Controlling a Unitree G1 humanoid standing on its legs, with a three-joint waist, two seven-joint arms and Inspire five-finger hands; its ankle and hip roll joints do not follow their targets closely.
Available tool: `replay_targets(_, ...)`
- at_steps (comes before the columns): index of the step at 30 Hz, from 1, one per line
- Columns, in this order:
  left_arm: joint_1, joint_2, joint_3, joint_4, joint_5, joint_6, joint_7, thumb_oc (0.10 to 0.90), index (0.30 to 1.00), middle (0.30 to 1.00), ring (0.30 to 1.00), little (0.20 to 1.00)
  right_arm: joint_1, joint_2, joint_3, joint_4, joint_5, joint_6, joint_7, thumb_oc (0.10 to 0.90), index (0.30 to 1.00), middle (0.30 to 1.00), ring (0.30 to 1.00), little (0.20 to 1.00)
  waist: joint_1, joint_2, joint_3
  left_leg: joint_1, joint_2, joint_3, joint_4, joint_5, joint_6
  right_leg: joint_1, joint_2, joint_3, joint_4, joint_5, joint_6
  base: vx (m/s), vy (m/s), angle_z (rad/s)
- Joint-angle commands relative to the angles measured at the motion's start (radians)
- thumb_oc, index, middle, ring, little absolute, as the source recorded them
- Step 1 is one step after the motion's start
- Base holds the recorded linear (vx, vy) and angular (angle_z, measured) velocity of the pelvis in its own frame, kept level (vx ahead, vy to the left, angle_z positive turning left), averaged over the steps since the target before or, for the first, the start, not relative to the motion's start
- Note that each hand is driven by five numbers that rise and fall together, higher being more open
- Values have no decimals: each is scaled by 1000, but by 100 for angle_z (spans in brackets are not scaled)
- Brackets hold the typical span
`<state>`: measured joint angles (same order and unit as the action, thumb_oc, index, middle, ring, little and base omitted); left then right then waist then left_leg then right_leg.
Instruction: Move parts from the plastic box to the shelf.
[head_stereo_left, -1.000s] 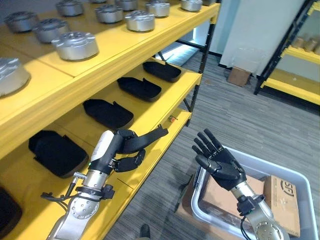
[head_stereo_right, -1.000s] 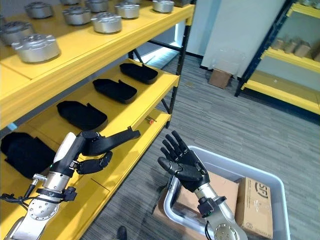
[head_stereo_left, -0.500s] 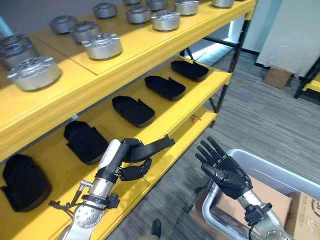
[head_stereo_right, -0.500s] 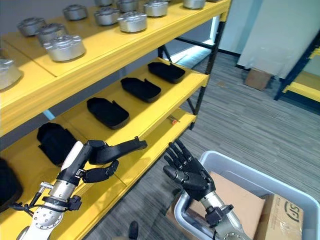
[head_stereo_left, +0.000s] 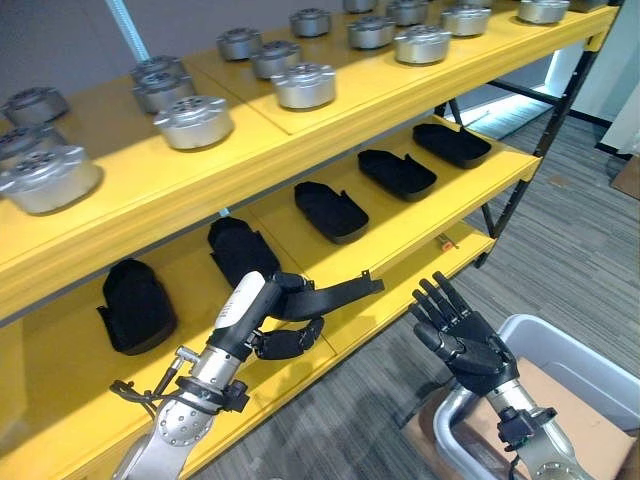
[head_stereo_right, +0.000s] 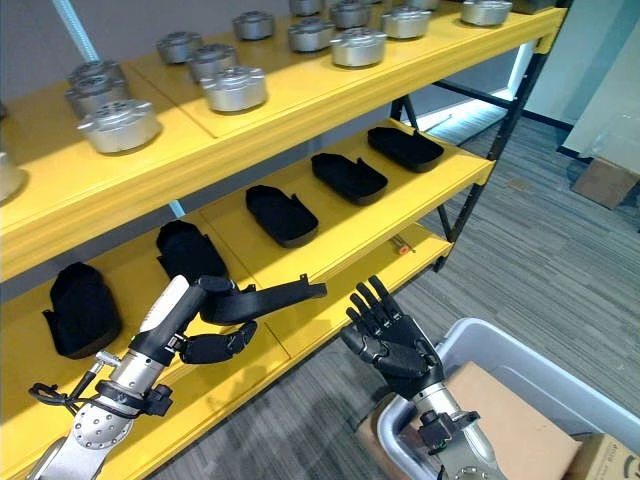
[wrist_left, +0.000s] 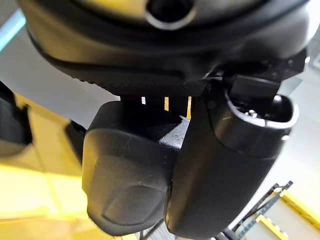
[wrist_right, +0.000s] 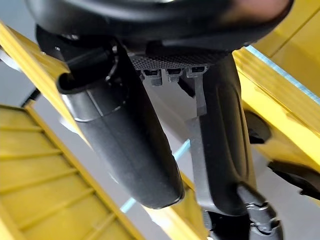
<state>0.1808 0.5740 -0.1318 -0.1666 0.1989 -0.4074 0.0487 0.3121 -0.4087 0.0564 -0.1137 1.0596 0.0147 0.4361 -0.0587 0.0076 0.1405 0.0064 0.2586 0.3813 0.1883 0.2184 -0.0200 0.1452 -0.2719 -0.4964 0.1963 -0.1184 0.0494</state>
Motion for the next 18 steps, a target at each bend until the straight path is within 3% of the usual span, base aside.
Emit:
replay_targets(1,-72,11,101,-114,-75,-88,110,400,300,300,300,300,-104,0,7,-82,-5,-37,49,900,1000,1000,1000,1000,13,1,-60,83,85,10,-92,-38,-153,-29,79,49,-135,71,22,-27,363,79)
replay_targets(2,-80,11,91,-105,-72,-90,112,400,300,300,300,300,-107,6,9,-88,-9,-33,30,900,1000,1000,1000,1000,12,11,-64,100,70,44,-137,-57,-148,-26,62,22,-113,67,30,-11,369,93)
replay_targets(4,-86,11,81,-96,-82,-99,124,400,300,300,300,300,-115,14,11,-91,-9,-23,14,900,1000,1000,1000,1000,18,14,-65,113,47,50,-171,-83,-137,-23,44,11,-102,74,43,-6,434,120)
replay_targets(7,-84,2,69,-108,-66,-119,151,400,300,300,300,300,-133,31,29,-87,-39,-27,-32,900,1000,1000,1000,1000,53,10,-63,133,-20,14,-249,-119,-110,-4,15,4,-118,108,81,20,449,72)
replay_targets(8,-84,2,69,-109,-65,-119,151,400,300,300,300,300,-133,32,29,-87,-41,-26,-32,900,1000,1000,1000,1000,53,9,-63,133,-23,13,-251,-119,-108,-2,14,3,-120,111,83,28,381,51)
replay_targets(11,-86,1,67,-121,-40,-121,165,400,300,300,300,300,-139,38,35,-97,-50,-22,-38,900,1000,1000,1000,1000,79,1,-60,129,-57,-7,-265,-131,-95,10,-10,-16,-162,165,119,19,332,43)
replay_targets(15,-80,9,81,-140,-17,-101,178,400,300,300,300,300,-145,44,38,-128,-67,-8,-54,900,1000,1000,1000,1000,112,-10,-51,122,-106,-1,-270,-158,-73,9,-78,-57,-210,266,167,10,353,22)
replay_targets(18,-94,21,86,-141,14,-135,198,400,300,300,300,300,-146,50,40,-144,-80,-6,-67,900,1000,1000,1000,1000,123,-23,-39,112,-149,-1,-270,-188,-44,-15,-130,-64,-234,334,199,-26,304,23)
